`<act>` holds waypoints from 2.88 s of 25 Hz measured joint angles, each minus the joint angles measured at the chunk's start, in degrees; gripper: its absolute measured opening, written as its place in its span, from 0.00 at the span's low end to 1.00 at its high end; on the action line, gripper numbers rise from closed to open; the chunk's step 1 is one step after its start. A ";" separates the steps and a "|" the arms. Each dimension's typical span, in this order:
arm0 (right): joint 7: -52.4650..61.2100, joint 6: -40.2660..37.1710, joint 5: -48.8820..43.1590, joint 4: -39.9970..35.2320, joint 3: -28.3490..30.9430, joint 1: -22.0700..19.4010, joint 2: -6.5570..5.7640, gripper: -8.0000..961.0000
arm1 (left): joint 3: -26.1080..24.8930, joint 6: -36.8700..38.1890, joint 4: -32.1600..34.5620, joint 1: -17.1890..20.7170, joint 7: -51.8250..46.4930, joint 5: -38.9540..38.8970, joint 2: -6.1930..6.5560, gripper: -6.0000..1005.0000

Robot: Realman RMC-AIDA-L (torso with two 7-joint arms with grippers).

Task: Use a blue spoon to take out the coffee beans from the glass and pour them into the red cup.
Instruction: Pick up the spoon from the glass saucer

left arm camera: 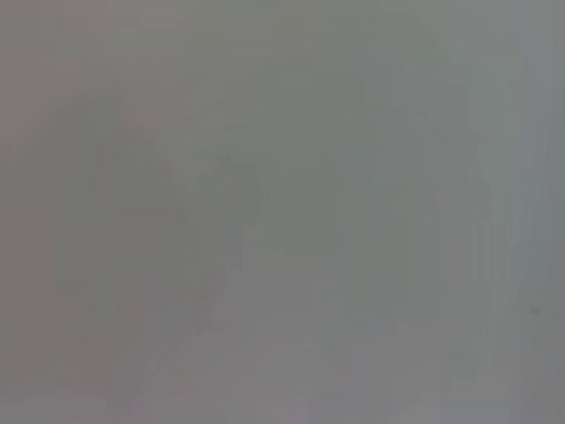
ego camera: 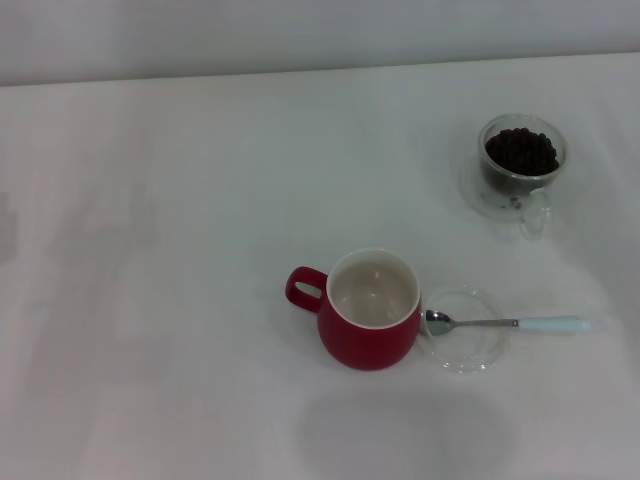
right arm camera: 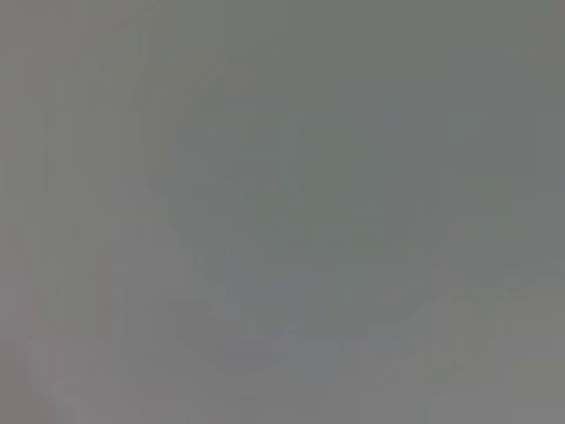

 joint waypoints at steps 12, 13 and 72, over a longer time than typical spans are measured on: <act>16.83 -3.22 -1.47 2.03 -0.99 -5.29 0.50 0.82 | -0.10 2.51 1.47 -4.93 -0.01 -1.26 0.24 0.50; 17.05 -3.32 -1.73 2.71 -1.12 -5.30 0.52 0.82 | -0.10 2.75 1.54 -5.20 -0.01 -1.34 0.28 0.50; 24.00 1.05 -5.27 8.83 -22.33 -6.38 0.58 0.81 | -0.10 2.41 3.74 -8.40 0.00 -1.59 0.34 0.50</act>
